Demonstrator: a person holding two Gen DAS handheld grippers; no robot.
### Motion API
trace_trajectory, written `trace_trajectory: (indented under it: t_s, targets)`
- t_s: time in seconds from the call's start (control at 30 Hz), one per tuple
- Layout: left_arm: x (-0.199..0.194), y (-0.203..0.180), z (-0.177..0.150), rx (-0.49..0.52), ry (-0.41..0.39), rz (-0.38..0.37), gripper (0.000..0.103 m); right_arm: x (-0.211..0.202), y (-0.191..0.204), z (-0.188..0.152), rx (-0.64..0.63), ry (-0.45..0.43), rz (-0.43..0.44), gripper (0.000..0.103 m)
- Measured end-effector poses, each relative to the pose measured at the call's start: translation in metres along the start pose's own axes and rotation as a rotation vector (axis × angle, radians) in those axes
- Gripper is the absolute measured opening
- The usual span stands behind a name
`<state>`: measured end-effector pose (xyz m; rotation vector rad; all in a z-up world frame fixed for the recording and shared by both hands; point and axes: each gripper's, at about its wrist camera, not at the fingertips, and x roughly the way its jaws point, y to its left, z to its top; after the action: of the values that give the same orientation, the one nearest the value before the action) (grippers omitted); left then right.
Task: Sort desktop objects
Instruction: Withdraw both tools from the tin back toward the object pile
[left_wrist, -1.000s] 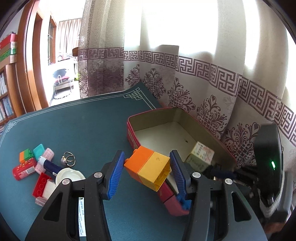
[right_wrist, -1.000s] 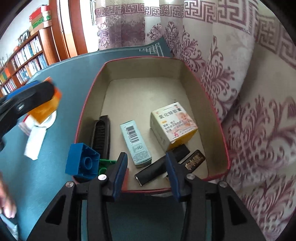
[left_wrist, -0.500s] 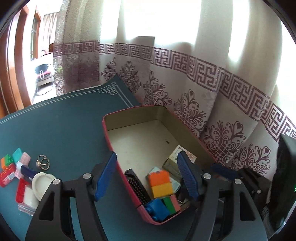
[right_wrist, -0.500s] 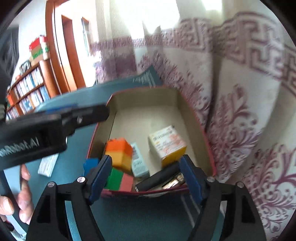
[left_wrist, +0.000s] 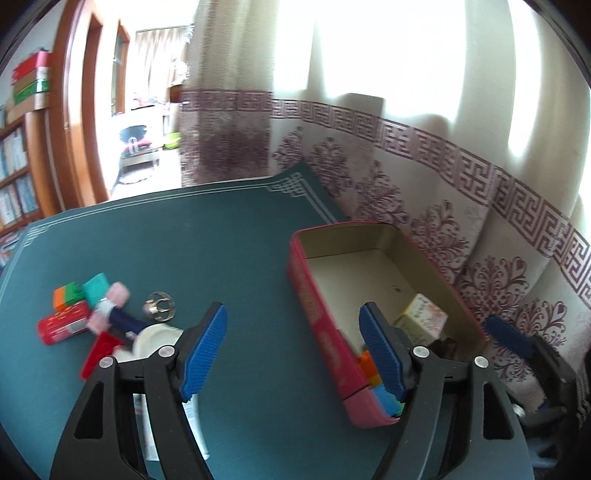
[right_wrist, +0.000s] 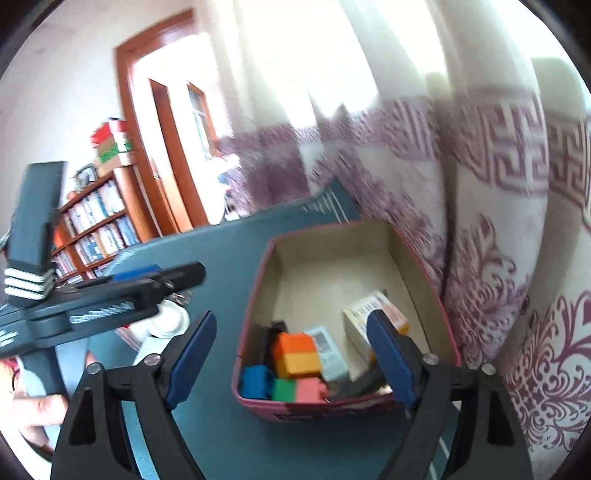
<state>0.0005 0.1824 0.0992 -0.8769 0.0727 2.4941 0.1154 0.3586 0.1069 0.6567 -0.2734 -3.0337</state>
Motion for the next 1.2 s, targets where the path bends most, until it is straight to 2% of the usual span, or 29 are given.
trace_trajectory:
  t_s: [0.03,0.07,0.13,0.23,0.37,0.6,0.77,0.9,1.2]
  targets:
    - [-0.002,0.007,-0.001,-0.010,-0.001,0.015,0.078,-0.003,0.006,-0.002,-0.028,-0.029,0.026,0.102]
    - [-0.003,0.012,-0.003,-0.018,-0.002,0.026,0.078,-0.008,0.014,-0.005,-0.064,-0.071,0.063,0.103]
    - [-0.009,0.027,-0.005,-0.039,-0.008,0.063,0.078,-0.010,0.026,-0.009,-0.105,-0.080,0.084,0.103]
    - [-0.016,0.051,-0.010,-0.070,-0.021,0.120,0.078,-0.006,0.047,-0.013,-0.150,-0.033,0.109,0.103]
    - [-0.025,0.087,-0.015,-0.134,-0.019,0.178,0.078,0.003,0.066,-0.016,-0.146,0.019,0.143,0.103]
    - [-0.038,0.136,-0.028,-0.188,-0.020,0.260,0.078,0.013,0.088,-0.023,-0.151,0.090,0.134,0.103]
    - [-0.034,0.159,-0.037,-0.185,0.013,0.284,0.078,0.021,0.100,-0.025,-0.159,0.113,0.135,0.103]
    - [-0.025,0.168,-0.044,-0.194,0.044,0.263,0.078,0.021,0.114,-0.028,-0.199,0.124,0.166,0.103]
    - [-0.005,0.172,-0.056,-0.169,0.113,0.268,0.078,0.036,0.133,-0.041,-0.200,0.217,0.247,0.103]
